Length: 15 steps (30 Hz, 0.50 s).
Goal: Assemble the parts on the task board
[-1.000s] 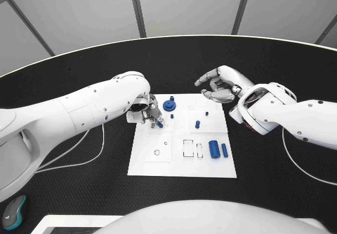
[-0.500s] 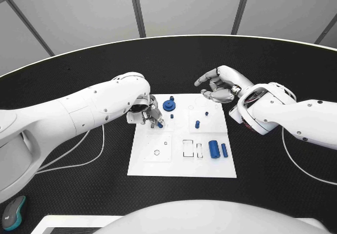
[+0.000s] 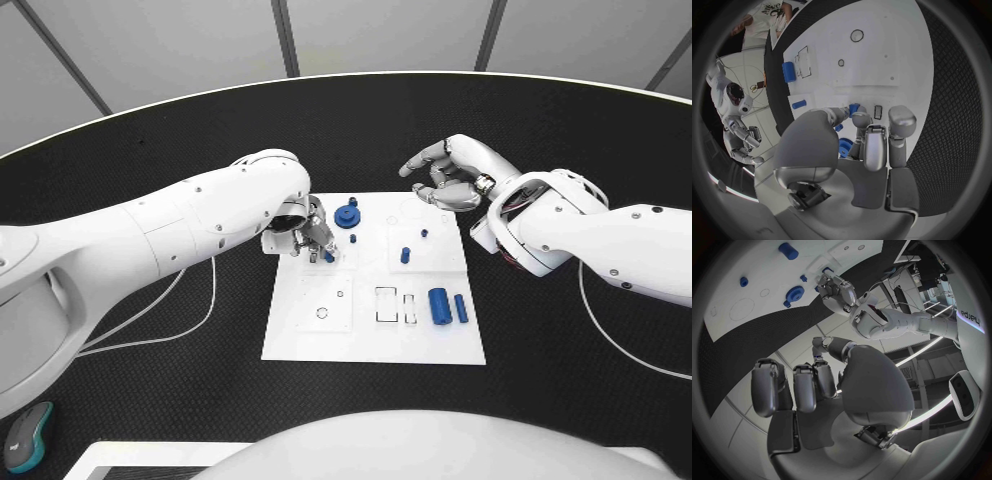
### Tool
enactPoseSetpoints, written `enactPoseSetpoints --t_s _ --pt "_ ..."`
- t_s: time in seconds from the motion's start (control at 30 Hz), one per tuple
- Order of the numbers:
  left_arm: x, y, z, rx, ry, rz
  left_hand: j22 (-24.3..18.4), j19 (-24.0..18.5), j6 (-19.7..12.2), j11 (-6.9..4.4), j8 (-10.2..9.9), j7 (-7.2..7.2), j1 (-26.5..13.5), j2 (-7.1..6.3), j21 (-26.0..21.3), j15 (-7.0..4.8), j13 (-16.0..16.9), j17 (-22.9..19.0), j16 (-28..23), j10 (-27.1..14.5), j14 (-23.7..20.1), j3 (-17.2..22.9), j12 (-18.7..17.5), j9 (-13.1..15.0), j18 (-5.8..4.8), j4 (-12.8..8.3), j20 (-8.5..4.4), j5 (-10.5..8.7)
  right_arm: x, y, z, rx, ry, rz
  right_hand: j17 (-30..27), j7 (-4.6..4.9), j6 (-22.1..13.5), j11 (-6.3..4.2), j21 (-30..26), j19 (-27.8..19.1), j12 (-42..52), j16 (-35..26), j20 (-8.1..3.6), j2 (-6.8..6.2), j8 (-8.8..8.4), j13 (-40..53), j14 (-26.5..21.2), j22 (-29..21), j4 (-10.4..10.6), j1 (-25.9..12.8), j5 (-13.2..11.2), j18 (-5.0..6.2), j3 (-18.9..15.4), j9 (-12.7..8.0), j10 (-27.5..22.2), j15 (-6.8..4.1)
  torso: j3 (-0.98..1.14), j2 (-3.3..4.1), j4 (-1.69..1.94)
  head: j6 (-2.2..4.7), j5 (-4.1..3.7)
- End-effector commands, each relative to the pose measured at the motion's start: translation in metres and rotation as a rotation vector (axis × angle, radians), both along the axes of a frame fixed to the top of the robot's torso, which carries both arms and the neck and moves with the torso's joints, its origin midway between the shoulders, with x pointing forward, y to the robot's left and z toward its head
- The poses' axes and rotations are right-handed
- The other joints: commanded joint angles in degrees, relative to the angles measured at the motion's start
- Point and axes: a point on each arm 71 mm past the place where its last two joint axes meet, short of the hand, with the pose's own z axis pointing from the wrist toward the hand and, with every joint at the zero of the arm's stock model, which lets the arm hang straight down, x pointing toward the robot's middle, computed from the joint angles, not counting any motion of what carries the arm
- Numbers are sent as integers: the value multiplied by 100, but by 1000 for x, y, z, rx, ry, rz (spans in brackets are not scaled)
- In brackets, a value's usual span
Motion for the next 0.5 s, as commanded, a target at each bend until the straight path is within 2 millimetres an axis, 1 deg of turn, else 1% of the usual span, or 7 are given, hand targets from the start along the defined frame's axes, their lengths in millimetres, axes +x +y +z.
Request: enactPoseSetpoints --t_s 0.03,0.33,0.5 --pt "0 1 -1 29 3 15 3 46 45 -5 19 -49 63 15 33 10 -3 552 -12 29 351 679 14 -2 -45 -679 6 15 0 0 0 0 0 0 808 4 52 -4 2 225 -2 -34 39 -12 -25 400 436 819 -23 -48 12 58 -14 -8 -20 37 -1 2 -4 0 -4" --pt "0 0 -4 42 -8 19 -18 39 48 -3 15 -47 44 21 20 10 -11 532 -21 30 346 691 8 6 -40 -677 3 15 0 0 0 0 0 0 808 4 52 -4 2 225 -2 -34 39 -12 -25 400 436 819 -23 -48 12 58 -14 -8 -20 37 0 -4 -1 0 -20" --pt "2 2 -5 44 -16 33 -56 20 34 9 -11 -35 -50 36 -7 19 -45 512 -31 6 341 697 -14 27 -34 -613 2 14 0 0 0 0 0 0 804 5 56 -3 -6 222 -5 -37 40 -14 -33 396 435 815 -30 -45 14 61 -15 -12 -23 37 1 -6 -1 0 -20"
